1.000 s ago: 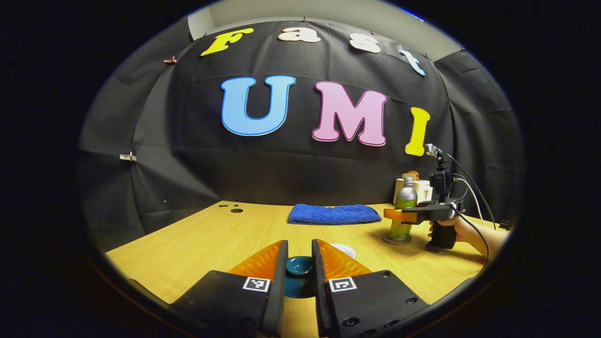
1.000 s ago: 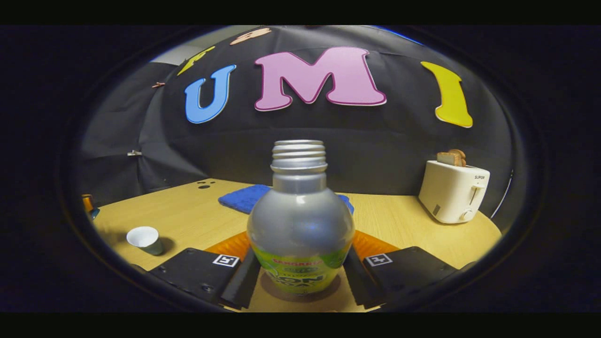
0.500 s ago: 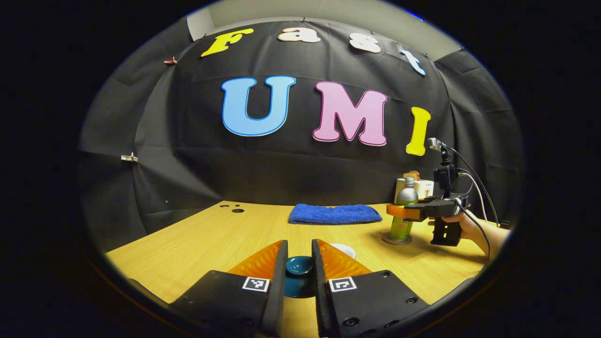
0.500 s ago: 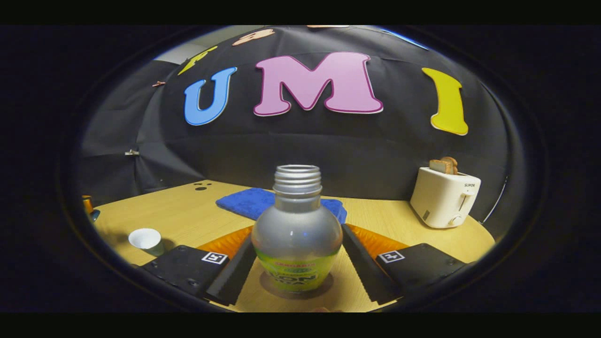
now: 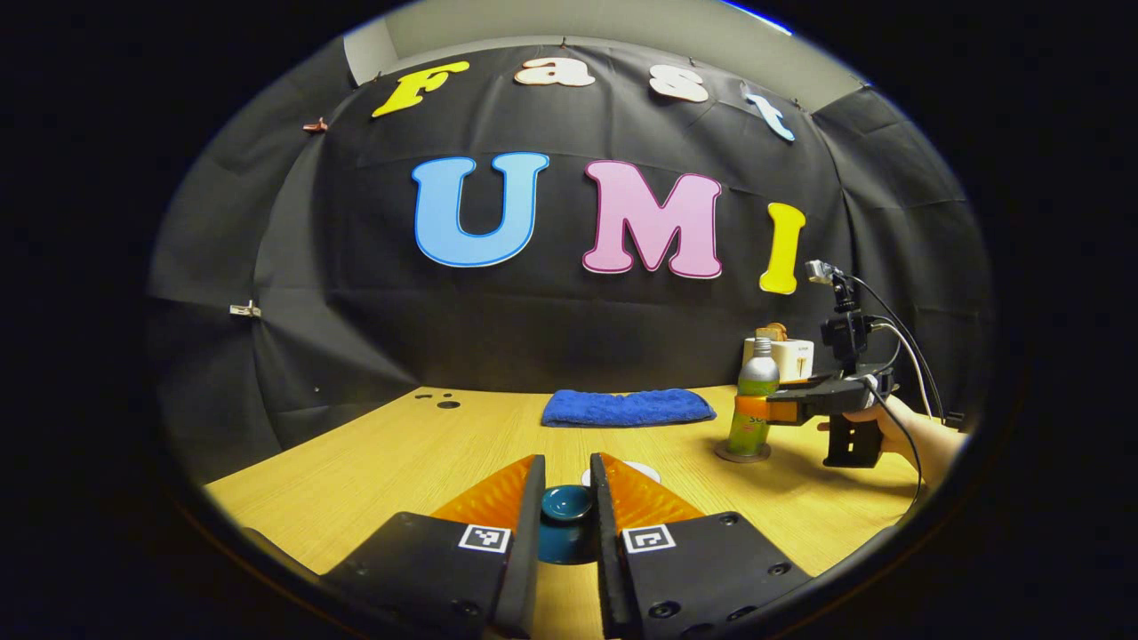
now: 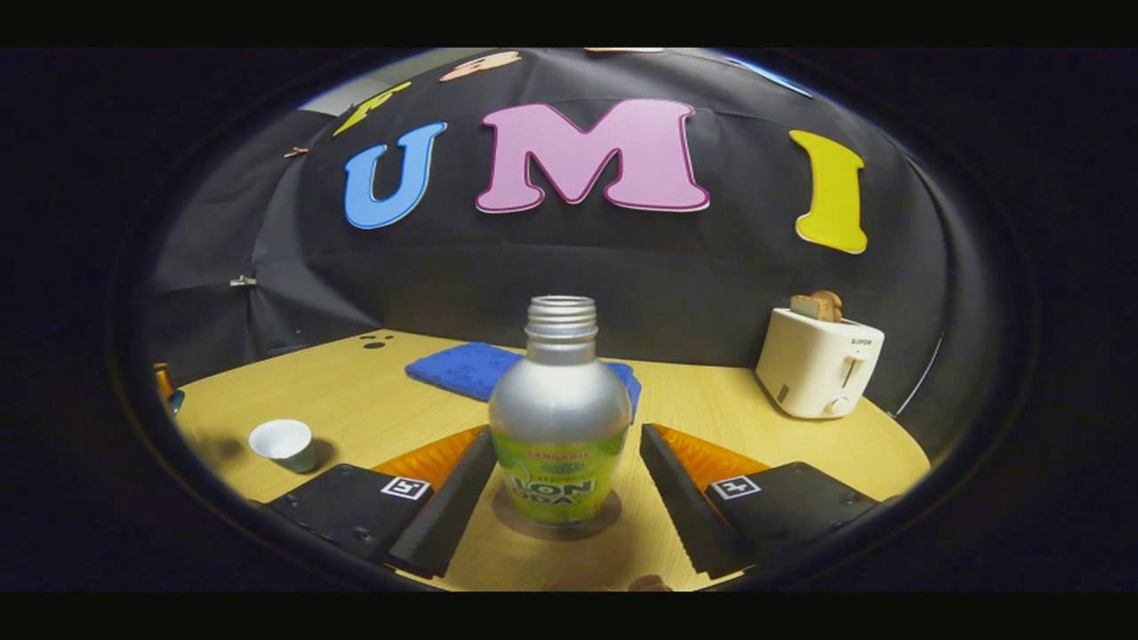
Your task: Open the teacup lid with one hand, grasp the water bottle and pour water into the teacup with the other hand; after pouring, place the water bottle on the coaster and then close the teacup lid.
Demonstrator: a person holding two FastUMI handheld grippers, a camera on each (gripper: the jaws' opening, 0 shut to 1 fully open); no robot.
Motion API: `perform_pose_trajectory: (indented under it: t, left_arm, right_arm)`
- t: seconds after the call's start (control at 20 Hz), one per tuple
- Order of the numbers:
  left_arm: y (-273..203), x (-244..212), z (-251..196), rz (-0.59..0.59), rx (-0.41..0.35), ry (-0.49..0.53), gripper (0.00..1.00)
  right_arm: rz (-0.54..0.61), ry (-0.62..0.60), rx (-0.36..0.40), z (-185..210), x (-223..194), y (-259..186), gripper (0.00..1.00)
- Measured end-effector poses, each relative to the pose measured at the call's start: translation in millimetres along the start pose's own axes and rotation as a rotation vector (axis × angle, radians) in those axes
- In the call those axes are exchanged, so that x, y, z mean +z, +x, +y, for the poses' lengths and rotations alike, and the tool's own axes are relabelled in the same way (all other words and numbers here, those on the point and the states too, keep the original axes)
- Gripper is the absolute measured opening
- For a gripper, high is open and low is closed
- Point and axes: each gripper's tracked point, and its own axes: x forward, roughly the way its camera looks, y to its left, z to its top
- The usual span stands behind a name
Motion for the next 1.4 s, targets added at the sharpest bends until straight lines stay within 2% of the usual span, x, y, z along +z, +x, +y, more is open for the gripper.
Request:
perform_pose_trajectory:
  t: [0.3,0.55,0.6,0.65,0.7,0.9,0.95,1.05,1.25,1.35,1.4]
  left_arm:
    - [0,2,-11,-0.006,-0.018,-0.003,0.32]
    - [16,6,-14,-0.011,-0.033,-0.022,0.32]
    - [21,7,-15,-0.014,-0.035,-0.019,0.29]
    - [26,8,-16,-0.016,-0.033,-0.009,0.29]
    - [31,10,-16,-0.022,-0.029,0.003,0.34]
    - [56,10,-24,-0.021,-0.043,0.033,0.32]
    - [63,9,-24,-0.018,-0.044,0.035,0.29]
    - [80,2,-27,0.0,-0.052,0.031,0.32]
    - [108,-19,-27,0.059,-0.062,0.05,0.32]
    - [118,-28,-33,0.085,-0.074,0.056,0.34]
    - [121,-31,-38,0.094,-0.085,0.059,0.32]
  right_arm:
    - [0.016,-0.004,-0.006,3,-8,-40,0.98]
    - [-0.052,0.013,0.011,13,2,-86,0.98]
    - [-0.071,0.016,0.016,15,5,-94,0.98]
    - [-0.088,0.021,0.022,16,9,-101,0.98]
    - [-0.102,0.025,0.03,19,11,-109,0.98]
    - [-0.129,0.0,0.03,22,11,-132,0.98]
    - [-0.134,-0.001,0.036,25,11,-136,0.98]
    - [-0.13,-0.006,0.063,35,6,-146,0.98]
    - [-0.124,-0.044,0.025,29,-7,-156,0.98]
    - [-0.117,-0.021,0.032,38,-17,-165,0.98]
    - [-0.113,0.002,0.039,39,-20,-165,0.98]
